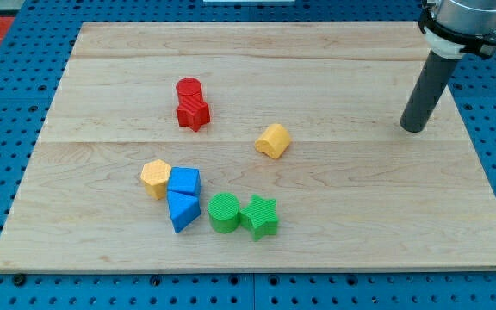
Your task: Move the arm above the red circle
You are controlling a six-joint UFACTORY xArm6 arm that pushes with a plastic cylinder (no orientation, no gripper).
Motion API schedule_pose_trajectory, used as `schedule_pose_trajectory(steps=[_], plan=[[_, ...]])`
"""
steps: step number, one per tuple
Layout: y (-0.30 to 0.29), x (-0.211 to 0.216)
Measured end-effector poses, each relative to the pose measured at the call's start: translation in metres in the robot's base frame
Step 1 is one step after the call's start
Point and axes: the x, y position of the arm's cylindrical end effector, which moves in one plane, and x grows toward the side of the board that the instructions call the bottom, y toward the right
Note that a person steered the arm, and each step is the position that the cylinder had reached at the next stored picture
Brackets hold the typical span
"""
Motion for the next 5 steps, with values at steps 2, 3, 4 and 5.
schedule_pose_trajectory(steps=[2,3,4,5], plan=[[-0.004,0.001],[-0.025,-0.004],[-0.060,-0.032],[-0.090,-0.118]])
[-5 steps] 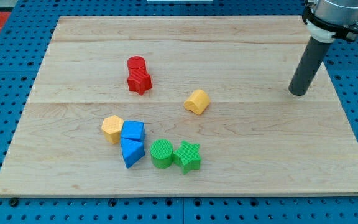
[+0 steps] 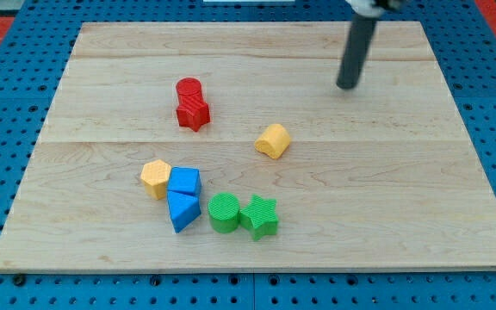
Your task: Move the arm above the red circle
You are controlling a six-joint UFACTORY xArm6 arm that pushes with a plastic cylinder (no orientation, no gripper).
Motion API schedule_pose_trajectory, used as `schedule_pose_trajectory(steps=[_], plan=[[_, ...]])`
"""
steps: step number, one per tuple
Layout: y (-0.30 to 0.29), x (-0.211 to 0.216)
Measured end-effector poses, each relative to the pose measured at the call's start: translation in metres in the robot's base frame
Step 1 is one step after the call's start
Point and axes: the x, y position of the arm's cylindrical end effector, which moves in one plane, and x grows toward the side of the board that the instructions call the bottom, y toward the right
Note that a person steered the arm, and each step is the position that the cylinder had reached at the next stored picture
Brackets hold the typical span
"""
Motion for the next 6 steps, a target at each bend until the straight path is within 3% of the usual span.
schedule_pose_trajectory(steps=[1,2,3,5,6], plan=[[-0.061,-0.050],[-0.120,-0.062],[-0.134,-0.062],[-0.253,-0.059],[-0.250,-0.059]])
